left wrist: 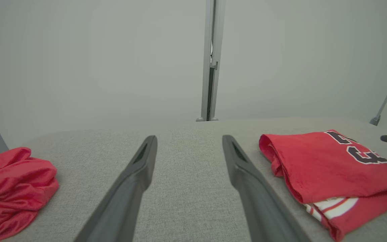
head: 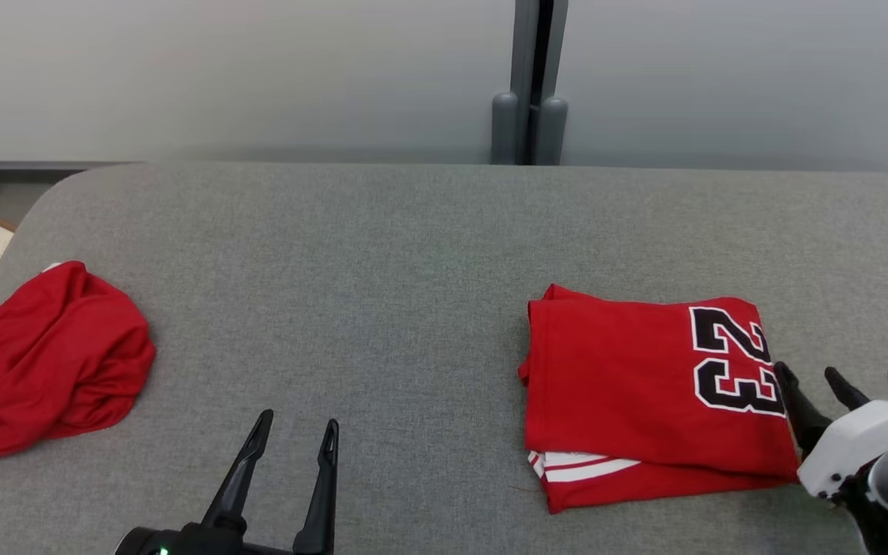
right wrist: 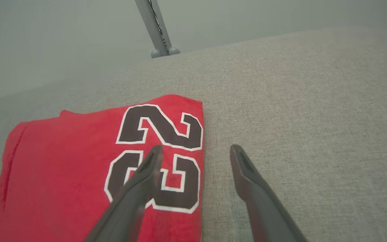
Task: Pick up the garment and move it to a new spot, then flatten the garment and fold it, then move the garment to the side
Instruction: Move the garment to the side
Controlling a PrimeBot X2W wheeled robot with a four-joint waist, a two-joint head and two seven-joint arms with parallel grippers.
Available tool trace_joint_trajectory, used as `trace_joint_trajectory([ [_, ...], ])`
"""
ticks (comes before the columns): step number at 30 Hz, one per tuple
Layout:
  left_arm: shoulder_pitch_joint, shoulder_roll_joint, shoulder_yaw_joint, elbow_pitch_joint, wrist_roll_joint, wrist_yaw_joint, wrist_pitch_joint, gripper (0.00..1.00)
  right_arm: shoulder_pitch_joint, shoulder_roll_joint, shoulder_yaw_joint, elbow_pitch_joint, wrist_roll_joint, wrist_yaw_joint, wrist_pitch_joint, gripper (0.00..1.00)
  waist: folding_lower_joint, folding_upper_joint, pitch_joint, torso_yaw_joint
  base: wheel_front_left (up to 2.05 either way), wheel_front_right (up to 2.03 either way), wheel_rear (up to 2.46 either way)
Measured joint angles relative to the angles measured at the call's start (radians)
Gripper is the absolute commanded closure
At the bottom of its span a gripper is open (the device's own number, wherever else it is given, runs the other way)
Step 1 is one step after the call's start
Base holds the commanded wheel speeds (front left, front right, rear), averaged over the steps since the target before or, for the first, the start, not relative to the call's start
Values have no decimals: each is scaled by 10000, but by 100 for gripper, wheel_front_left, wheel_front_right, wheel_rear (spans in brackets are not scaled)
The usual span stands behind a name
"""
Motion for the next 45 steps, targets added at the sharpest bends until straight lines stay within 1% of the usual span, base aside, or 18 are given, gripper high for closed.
trace_joint_trajectory([
  [3,-164,2,40,-8,-374,52,0,0,-296,-713,234,-102,1237,0,1101,0,0,0,393,144,0,0,0],
  [5,-318,4,50,-13,-431,48,0,0,-365,-1016,384,-173,2046,0,1900,0,0,0,614,231,0,0,0],
  [8,-454,2,44,-8,-443,36,0,0,-333,-1252,677,-414,2959,0,2859,0,0,0,843,354,0,0,0],
  [10,-505,4,52,-6,-445,38,0,0,-266,-1323,871,-640,3407,0,3196,0,0,0,946,398,0,0,0],
  [11,-567,4,54,-6,-445,38,0,0,-227,-1379,959,-736,3563,0,3285,2,0,0,984,405,0,0,0],
  [12,-632,4,52,-13,-443,38,0,0,-195,-1432,1041,-815,3678,0,3302,56,0,0,1016,403,0,0,0],
  [13,-670,4,42,-21,-441,36,0,0,-175,-1496,1133,-894,3737,0,3296,97,0,0,1049,396,0,0,0],
  [14,-689,2,29,-21,-420,10,0,0,-176,-1563,1225,-965,3743,0,3239,100,0,0,1082,388,0,0,0],
  [17,-745,2,10,-33,-347,-38,0,0,-196,-1755,1398,-1055,3701,0,2949,100,0,0,1165,365,0,0,0],
  [20,-872,0,10,-100,-228,-67,0,0,-492,-2080,1528,-1091,3434,2,2314,100,0,0,1369,315,0,0,0],
  [25,-1284,2,6,-313,-84,-222,-2,0,-1601,-2646,1522,-932,2888,2,1499,100,0,0,1952,206,0,0,0],
  [26,-1489,2,-13,-405,-44,-314,0,0,-2133,-2922,1419,-771,2596,2,1308,100,0,0,2244,154,0,0,0],
  [27,-1597,4,-33,-470,12,-360,0,0,-2414,-3062,1346,-692,2464,2,1210,100,0,0,2404,126,0,0,0],
  [32,-2147,4,-144,-823,205,-600,2,0,-3637,-3653,711,-238,2021,2,1057,100,0,0,3233,-26,0,0,0],
  [36,-2519,2,-242,-1083,366,-746,0,0,-4224,-4096,29,113,1793,2,1064,100,0,0,3861,-148,0,0,0],
  [40,-2739,4,-401,-1279,573,-892,2,0,-4339,-4531,-721,453,1338,2,1145,100,0,0,4342,-284,0,0,0],
  [45,-2885,4,-531,-1793,660,-920,0,0,-4054,-4867,-1678,527,890,2,1195,100,0,0,4646,-495,0,0,0],
])
